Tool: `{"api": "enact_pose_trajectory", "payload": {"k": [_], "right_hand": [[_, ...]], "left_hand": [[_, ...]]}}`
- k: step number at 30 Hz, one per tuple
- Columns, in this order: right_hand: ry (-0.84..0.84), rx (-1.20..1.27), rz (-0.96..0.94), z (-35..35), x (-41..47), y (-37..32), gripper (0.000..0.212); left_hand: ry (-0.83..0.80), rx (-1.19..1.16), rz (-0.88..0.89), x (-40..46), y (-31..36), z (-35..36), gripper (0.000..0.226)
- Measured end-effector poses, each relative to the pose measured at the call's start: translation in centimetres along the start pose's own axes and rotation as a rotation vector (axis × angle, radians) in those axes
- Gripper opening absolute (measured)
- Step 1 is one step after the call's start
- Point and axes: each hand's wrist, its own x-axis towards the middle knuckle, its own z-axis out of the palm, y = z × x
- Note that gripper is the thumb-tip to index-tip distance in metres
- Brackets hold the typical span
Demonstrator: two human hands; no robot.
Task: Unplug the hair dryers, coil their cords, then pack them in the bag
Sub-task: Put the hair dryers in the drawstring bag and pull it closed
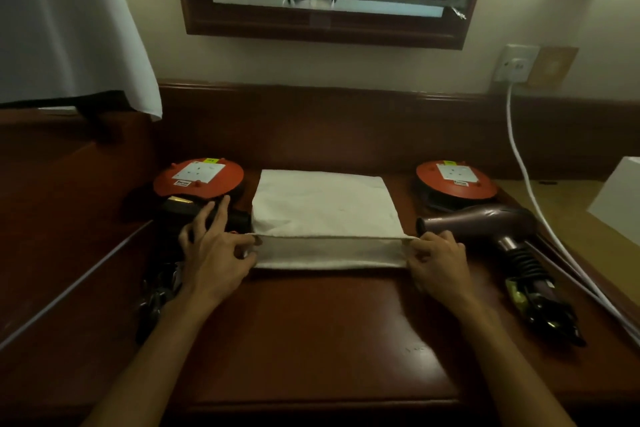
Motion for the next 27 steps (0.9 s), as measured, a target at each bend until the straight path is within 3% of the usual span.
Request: {"api": "enact_pose_trajectory", "payload": {"k": [3, 6, 8, 12, 15, 19, 27], "right_hand": [[-0.090, 0.024, -0.040, -1.2, -1.4, 0.6, 0.020], [-0.131, 0.203, -0.084, -2.8, -2.5, 1.4, 0.013], [-0.045, 0.238, -0.092, -3.7, -2.7, 2.2, 0.013], [0.164, -0.099, -0.002, -4.6, -2.1, 4.4, 0.036], [0.050, -0.334, 0.162, -6.2, -1.7, 6.4, 0.060], [-0.172, -0.320, 0.268, -7.8, -1.1, 8.9, 0.078], [-0.253, -0.060, 0.374, -7.7, -1.2, 10.3, 0.074]], "left_hand": [[-0.010, -0.006, 0.101, -1.2, 0.7, -0.5, 0.012], [-0.018, -0.069, 0.227, -2.3, 2.7, -1.4, 0.004], [-0.045, -0.167, 0.291, -2.8, 5.0, -1.7, 0.006], [-0.103, -0.272, 0.423, -2.6, 10.6, 0.1, 0.024], [-0.194, -0.228, 0.406, -2.0, 13.7, 3.2, 0.035], [-0.215, -0.174, 0.351, -1.3, 15.7, 6.0, 0.028], [-0.316, -0.205, 0.225, 0.8, 16.9, 6.1, 0.023]]}}
